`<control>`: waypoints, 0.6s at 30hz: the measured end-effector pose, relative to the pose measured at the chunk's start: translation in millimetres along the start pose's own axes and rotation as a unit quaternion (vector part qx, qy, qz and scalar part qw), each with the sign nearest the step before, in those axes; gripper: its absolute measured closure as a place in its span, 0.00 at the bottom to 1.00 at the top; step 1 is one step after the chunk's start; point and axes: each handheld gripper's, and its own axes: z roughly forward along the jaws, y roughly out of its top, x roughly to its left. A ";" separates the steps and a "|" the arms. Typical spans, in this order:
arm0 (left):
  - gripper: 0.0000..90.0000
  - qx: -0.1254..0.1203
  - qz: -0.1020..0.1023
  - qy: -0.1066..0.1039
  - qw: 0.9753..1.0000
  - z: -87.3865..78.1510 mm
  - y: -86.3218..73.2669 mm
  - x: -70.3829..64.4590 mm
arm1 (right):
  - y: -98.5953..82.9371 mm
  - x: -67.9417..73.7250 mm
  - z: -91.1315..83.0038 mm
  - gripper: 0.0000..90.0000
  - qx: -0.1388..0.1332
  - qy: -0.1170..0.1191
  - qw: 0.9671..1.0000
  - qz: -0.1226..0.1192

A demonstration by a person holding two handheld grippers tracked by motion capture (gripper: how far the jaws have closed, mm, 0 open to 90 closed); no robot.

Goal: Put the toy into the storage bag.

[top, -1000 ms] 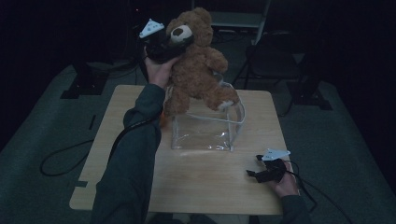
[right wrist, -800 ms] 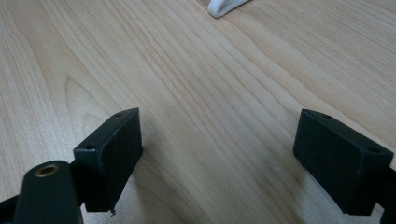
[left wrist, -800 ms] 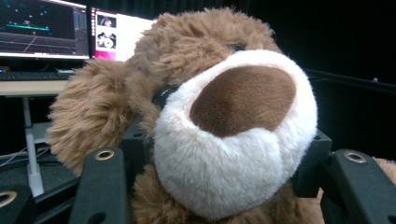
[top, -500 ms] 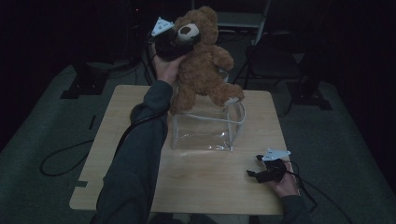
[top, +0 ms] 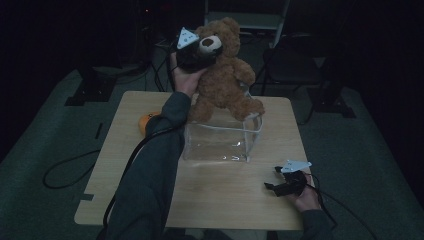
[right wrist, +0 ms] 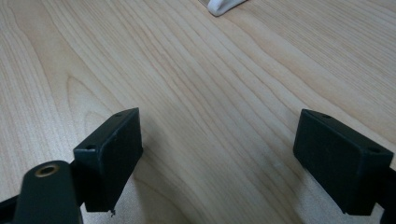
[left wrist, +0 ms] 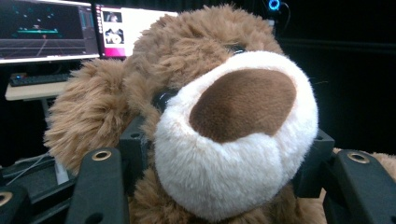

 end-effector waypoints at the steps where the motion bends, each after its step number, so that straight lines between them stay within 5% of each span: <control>1: 0.43 0.002 0.002 -0.002 1.000 1.4 -2.0 -2.0 | 0.0 0.0 0.0 0.17 0.000 0.000 1.000 0.000; 13: 0.43 0.034 0.059 -0.009 0.998 9.6 -14.5 -19.8 | -0.4 0.2 -0.3 0.17 -0.001 -0.001 1.000 0.000; 18: 0.43 0.042 0.063 -0.015 0.997 11.1 -22.1 -23.5 | -0.5 0.3 -0.4 0.17 -0.001 -0.001 1.000 0.000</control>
